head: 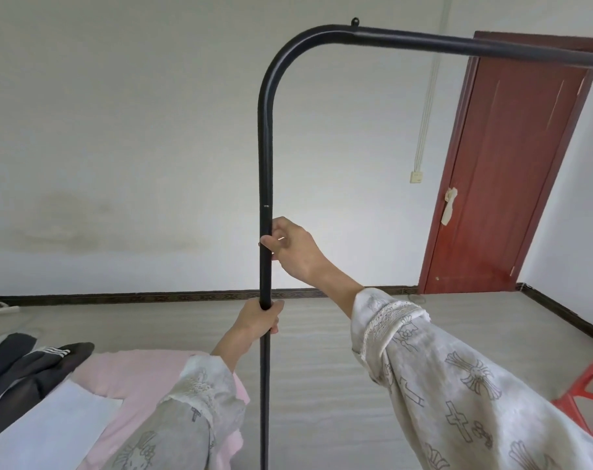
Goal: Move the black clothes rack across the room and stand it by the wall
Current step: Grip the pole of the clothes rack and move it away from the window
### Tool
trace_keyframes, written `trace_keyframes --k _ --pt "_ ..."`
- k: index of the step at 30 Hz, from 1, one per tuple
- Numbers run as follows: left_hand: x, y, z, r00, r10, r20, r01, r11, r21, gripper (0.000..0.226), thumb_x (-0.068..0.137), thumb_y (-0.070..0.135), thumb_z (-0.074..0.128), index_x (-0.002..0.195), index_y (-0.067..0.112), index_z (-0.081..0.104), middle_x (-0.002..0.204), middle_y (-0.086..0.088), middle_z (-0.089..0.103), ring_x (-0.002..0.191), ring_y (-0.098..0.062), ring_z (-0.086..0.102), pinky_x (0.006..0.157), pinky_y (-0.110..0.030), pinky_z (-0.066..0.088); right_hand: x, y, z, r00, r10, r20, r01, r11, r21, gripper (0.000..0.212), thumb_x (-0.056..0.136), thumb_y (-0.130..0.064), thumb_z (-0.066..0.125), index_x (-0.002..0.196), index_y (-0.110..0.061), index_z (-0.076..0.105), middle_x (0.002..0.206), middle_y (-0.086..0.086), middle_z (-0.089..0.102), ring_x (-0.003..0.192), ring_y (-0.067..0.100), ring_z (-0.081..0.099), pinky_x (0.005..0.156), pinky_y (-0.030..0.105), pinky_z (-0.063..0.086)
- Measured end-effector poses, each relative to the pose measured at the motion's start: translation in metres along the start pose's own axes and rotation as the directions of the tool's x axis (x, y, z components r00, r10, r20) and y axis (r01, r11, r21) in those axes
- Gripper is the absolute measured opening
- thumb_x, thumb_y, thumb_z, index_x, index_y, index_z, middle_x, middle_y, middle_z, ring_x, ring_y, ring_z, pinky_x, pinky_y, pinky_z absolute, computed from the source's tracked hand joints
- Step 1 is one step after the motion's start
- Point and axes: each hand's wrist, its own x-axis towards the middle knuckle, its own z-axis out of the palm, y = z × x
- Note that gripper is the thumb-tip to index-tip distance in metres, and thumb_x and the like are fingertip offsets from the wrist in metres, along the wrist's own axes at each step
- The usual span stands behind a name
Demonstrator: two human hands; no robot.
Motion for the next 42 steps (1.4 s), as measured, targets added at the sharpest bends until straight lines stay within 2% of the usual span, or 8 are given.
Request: trace_keyframes --k 5,10,16,20,24,30,36,42 --pt "0.072 0.007 -0.026 0.998 0.052 0.032 -0.053 0.998 0.030 0.029 0.090 0.033 0.053 0.070 0.015 0.044 0.053 -0.001 0.046 0.044 -0.015 0.050 0.052 -0.019 0.042 0.069 0.019 0.022 0.999 -0.015 -0.041 0.014 1.000 -0.014 0.024 0.091 -0.014 0.052 0.108 0.002 0.053 0.089 0.009 0.052 0.099 0.041 0.059 0.091 0.053 0.049" --pt "0.136 0.020 -0.053 0.981 0.112 0.157 -0.143 0.968 0.204 0.026 0.093 0.034 0.045 0.085 0.010 0.049 0.064 -0.002 0.063 0.051 0.000 0.060 0.064 -0.023 0.044 0.133 0.035 0.035 0.995 0.017 -0.098 -0.020 0.999 -0.029 0.024 0.090 -0.015 0.052 0.108 0.001 0.053 0.092 0.010 0.054 0.096 0.042 0.061 0.090 0.052 0.050" --pt "0.201 0.032 -0.073 0.949 0.219 0.225 -0.268 0.939 0.214 0.011 0.095 0.026 0.042 0.088 0.017 0.043 0.084 -0.005 0.063 0.079 -0.020 0.062 0.085 -0.038 0.050 0.203 0.059 0.045 0.990 0.022 -0.139 -0.027 0.999 -0.034 0.024 0.090 -0.016 0.053 0.109 -0.001 0.055 0.090 0.007 0.056 0.100 0.037 0.060 0.092 0.047 0.050" --pt "0.248 0.034 -0.085 0.950 0.245 0.194 -0.287 0.931 0.226 0.010 0.095 0.020 0.043 0.101 0.015 0.049 0.096 -0.005 0.063 0.098 -0.028 0.061 0.095 -0.049 0.049 0.248 0.078 0.051 0.984 0.018 -0.178 -0.027 0.998 -0.049 0.023 0.090 -0.018 0.054 0.107 -0.004 0.057 0.076 -0.002 0.054 0.085 0.028 0.057 0.077 0.034 0.046" --pt "0.297 0.038 -0.082 0.962 0.256 0.099 -0.272 0.935 0.227 0.011 0.092 0.014 0.044 0.100 0.015 0.053 0.096 -0.007 0.064 0.102 -0.033 0.060 0.094 -0.050 0.049 0.296 0.098 0.051 0.983 0.015 -0.183 -0.019 1.000 -0.023 0.022 0.088 -0.017 0.055 0.106 -0.004 0.058 0.080 0.002 0.059 0.097 0.035 0.062 0.090 0.048 0.051" --pt "0.367 0.042 -0.073 0.967 0.250 -0.049 -0.230 0.941 0.249 0.022 0.091 0.007 0.039 0.105 0.009 0.056 0.093 -0.006 0.064 0.093 -0.030 0.059 0.086 -0.041 0.052 0.367 0.128 0.050 0.989 0.007 -0.145 -0.011 1.000 -0.027 0.021 0.086 -0.017 0.056 0.105 -0.007 0.059 0.087 0.007 0.063 0.096 0.037 0.063 0.089 0.050 0.052" --pt "0.444 0.050 -0.064 0.966 0.245 -0.081 -0.215 0.939 0.270 0.023 0.092 0.006 0.038 0.106 0.008 0.056 0.093 -0.005 0.063 0.087 -0.025 0.056 0.066 -0.029 0.044 0.435 0.158 0.043 0.987 0.015 -0.160 -0.017 1.000 -0.014 0.022 0.087 -0.016 0.056 0.107 -0.008 0.060 0.086 0.006 0.062 0.096 0.036 0.063 0.089 0.050 0.052" --pt "0.513 0.060 -0.061 0.970 0.236 -0.065 -0.208 0.934 0.292 0.023 0.092 0.007 0.037 0.107 0.006 0.055 0.095 -0.006 0.062 0.088 -0.023 0.054 0.073 -0.027 0.039 0.497 0.184 0.040 0.984 0.029 -0.178 -0.033 0.999 -0.022 0.023 0.087 -0.015 0.056 0.107 -0.008 0.062 0.087 0.008 0.063 0.096 0.037 0.063 0.090 0.051 0.051"
